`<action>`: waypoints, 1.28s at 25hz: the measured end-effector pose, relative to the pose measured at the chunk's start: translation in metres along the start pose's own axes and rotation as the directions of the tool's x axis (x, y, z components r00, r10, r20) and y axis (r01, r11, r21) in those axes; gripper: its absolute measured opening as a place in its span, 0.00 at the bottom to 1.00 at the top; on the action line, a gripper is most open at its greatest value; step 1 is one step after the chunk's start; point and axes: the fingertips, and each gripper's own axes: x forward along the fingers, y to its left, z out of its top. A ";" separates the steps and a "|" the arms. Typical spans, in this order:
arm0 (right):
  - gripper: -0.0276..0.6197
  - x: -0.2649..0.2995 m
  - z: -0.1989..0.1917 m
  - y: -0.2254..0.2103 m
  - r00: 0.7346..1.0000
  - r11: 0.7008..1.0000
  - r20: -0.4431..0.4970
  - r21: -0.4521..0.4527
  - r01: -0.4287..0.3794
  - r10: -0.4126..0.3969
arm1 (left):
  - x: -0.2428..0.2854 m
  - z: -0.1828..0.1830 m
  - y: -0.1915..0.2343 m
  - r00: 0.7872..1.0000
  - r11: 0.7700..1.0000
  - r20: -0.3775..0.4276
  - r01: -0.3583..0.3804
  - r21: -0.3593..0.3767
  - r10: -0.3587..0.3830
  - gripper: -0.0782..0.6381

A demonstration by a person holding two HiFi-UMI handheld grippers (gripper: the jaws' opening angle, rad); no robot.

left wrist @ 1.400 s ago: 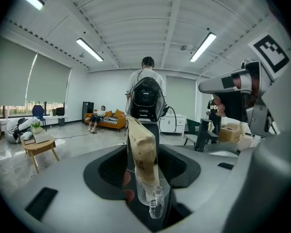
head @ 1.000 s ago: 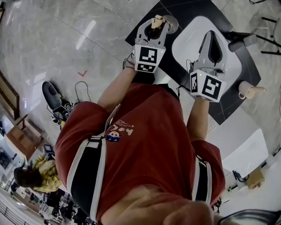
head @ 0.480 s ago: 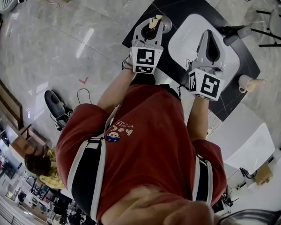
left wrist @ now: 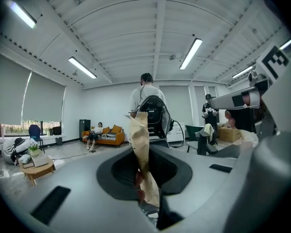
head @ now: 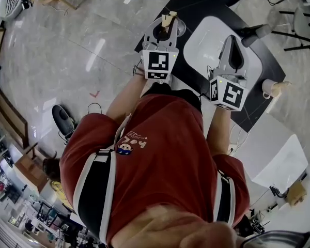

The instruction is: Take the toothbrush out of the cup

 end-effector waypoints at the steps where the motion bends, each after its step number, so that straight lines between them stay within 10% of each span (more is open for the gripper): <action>1: 0.06 -0.004 0.001 -0.002 1.000 1.000 0.002 0.002 0.008 -0.008 | -0.002 0.005 -0.001 1.000 1.000 0.006 0.003 0.006 -0.003 0.18; 19: 0.06 -0.062 0.002 -0.096 0.979 0.978 0.035 0.065 0.198 -0.201 | 0.015 0.077 -0.091 0.982 0.988 0.122 0.132 0.085 -0.141 0.17; 32: 0.06 -0.167 -0.018 -0.221 0.879 0.877 -0.012 0.053 0.477 -0.477 | 0.049 0.081 -0.263 0.896 0.903 0.120 0.416 0.112 -0.428 0.17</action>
